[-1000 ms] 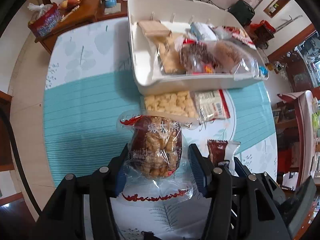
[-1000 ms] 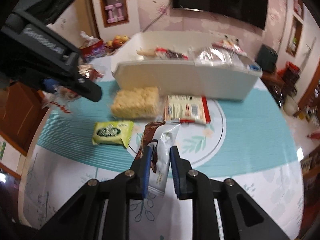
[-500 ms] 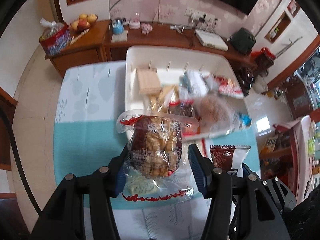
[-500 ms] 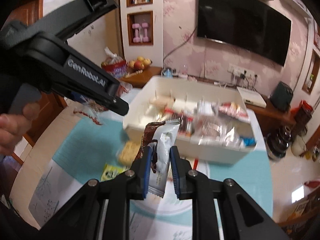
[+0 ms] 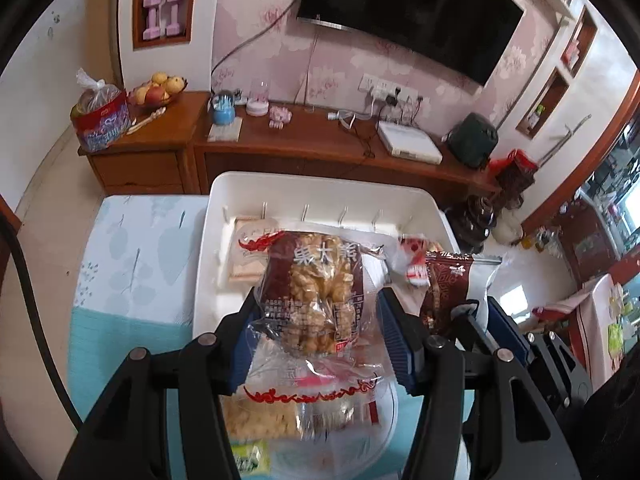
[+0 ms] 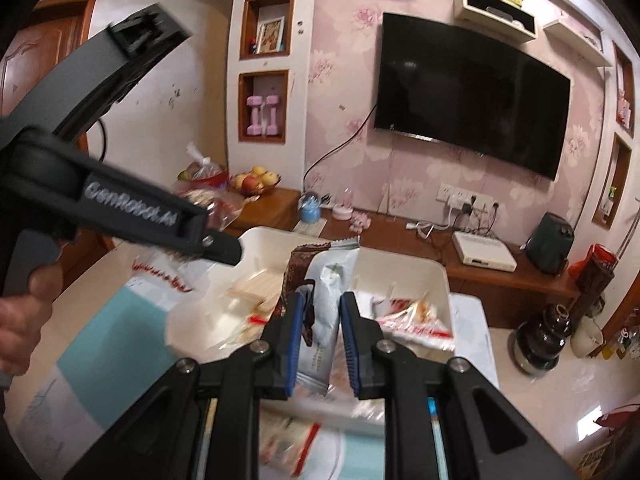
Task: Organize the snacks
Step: 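Carry nut bag with left tool while right tool carries chocolate cake into bin, then release both snacks into the bin and withdraw both tools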
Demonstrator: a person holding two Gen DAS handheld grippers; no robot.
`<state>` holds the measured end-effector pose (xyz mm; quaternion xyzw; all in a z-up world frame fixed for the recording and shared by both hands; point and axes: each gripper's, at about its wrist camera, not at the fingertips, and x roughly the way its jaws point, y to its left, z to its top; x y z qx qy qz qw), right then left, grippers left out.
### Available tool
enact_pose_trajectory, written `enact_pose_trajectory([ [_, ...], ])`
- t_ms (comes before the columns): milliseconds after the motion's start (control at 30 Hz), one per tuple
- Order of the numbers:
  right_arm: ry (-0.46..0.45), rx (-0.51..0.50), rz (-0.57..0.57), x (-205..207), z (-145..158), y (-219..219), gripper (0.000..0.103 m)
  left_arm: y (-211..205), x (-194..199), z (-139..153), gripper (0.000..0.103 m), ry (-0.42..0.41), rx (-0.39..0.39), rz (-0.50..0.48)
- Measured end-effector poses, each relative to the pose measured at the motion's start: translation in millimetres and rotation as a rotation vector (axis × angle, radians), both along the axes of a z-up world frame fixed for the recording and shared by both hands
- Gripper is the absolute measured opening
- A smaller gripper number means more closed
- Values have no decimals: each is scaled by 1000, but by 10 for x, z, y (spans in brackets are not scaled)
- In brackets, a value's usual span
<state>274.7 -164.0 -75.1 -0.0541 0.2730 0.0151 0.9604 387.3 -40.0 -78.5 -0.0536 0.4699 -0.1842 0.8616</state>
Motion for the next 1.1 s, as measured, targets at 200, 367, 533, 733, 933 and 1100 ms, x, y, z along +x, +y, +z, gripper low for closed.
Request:
enact_pose_trajectory([
  [200, 44, 13, -24, 260, -186, -217, 20, 70, 104, -253, 68, 39, 13, 83],
  [367, 100, 38, -57, 318, -276, -331, 25, 171, 41, -260, 78, 33, 20, 121],
  [533, 120, 39, -48, 269, -307, -402, 33, 326, -142, -264, 80, 54, 23, 166],
  [733, 112, 44, -20, 65, -213, -449, 42, 626, -477, -245, 80, 85, 31, 244],
  [933, 152, 137, -16, -83, -122, -527, 47, 847, -747, -213, 80, 136, 52, 305],
  [1100, 196, 183, -2, -199, -117, -510, 54, 961, -950, -299, 86, 179, 59, 334],
])
